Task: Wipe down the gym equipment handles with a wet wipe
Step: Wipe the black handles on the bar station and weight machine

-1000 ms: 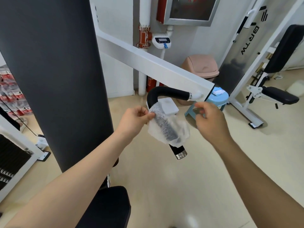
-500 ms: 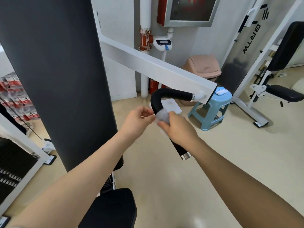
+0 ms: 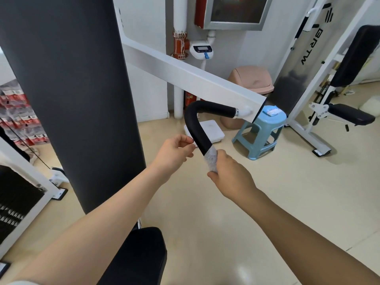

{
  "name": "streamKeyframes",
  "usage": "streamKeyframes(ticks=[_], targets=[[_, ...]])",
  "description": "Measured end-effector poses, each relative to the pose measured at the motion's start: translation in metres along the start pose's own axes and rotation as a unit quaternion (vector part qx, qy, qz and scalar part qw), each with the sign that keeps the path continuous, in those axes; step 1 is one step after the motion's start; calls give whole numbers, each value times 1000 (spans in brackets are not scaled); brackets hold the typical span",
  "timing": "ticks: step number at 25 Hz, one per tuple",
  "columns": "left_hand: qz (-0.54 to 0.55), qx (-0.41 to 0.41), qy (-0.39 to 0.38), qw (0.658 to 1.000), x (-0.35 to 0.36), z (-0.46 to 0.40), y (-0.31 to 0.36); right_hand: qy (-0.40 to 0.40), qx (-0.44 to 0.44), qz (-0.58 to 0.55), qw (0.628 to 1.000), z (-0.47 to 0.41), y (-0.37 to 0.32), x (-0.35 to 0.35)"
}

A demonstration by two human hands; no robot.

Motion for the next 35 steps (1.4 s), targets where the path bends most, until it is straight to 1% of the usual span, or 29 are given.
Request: streamKeyframes(ticks=[2,3,5,6,7,9,10,11,14,15,18,19,20,22,23,25,26,27,28,30,31,32,33,34,35], targets=[[16,-12,6,1000,1,1,1,40,-50,-18,998,-1,-5,3],[23,-18,16,999,3,4,1,64,-107,-10,992,4,-1,4],[28,-25,38,999,6,9,3,109,-262,37,958,20,16,7],[29,-30,51,998,6,10,3,114,-335,59,933,24,27,7],[30,-38,65,997,6,11,2,102,-399,75,908,23,36,7],[38,-53,99,993,4,13,0,46,-491,94,865,2,40,-1],[42,-59,116,991,4,14,1,31,-517,97,850,-14,34,-8],[46,-62,133,988,3,15,1,26,-528,94,844,-31,24,-14],[41,-58,178,981,0,18,4,26,-486,45,872,-61,-3,-20],[38,-54,193,979,-2,18,5,26,-496,34,867,-59,-6,-18],[33,-46,226,972,-10,17,13,-6,-581,6,814,-51,-1,-16],[30,-42,233,971,-12,15,17,-24,-579,-19,814,-63,-4,-20],[26,-39,238,970,-14,12,21,-31,-557,-46,828,-81,-12,-26],[13,-32,243,969,-15,5,31,-19,-462,-92,882,-122,-24,-33],[7,-28,244,969,-15,1,35,-21,-416,-96,904,-138,-25,-35],[-8,-18,228,973,-14,-6,42,-30,-360,-51,931,-154,-8,-33],[-23,-10,212,977,-12,-9,45,-10,-340,-11,940,-155,2,-31],[-38,-1,192,981,-10,-13,47,27,-334,17,942,-153,4,-29],[-50,4,172,984,-7,-16,48,69,-346,21,935,-151,-2,-26],[-59,4,134,989,-2,-22,52,120,-421,-16,899,-147,-28,-21],[-65,5,122,990,0,-26,53,129,-436,-30,890,-148,-33,-17],[-76,7,113,991,1,-29,54,132,-422,-30,896,-151,-27,-16],[-89,11,107,990,0,-31,55,130,-372,-20,919,-156,-10,-17],[-98,12,102,990,-1,-34,55,130,-304,-4,944,-161,14,-16],[-103,11,100,990,-3,-37,54,139,-244,30,959,-162,36,-17]])
Point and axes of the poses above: each hand's wrist, its own z-axis away from the middle knuckle, its own x-axis out of the palm, y = z × x, the point moved 4 cm from there along -z, towards the middle knuckle, and after that the axes turned 14 degrees about y, right-handed, at the moved point
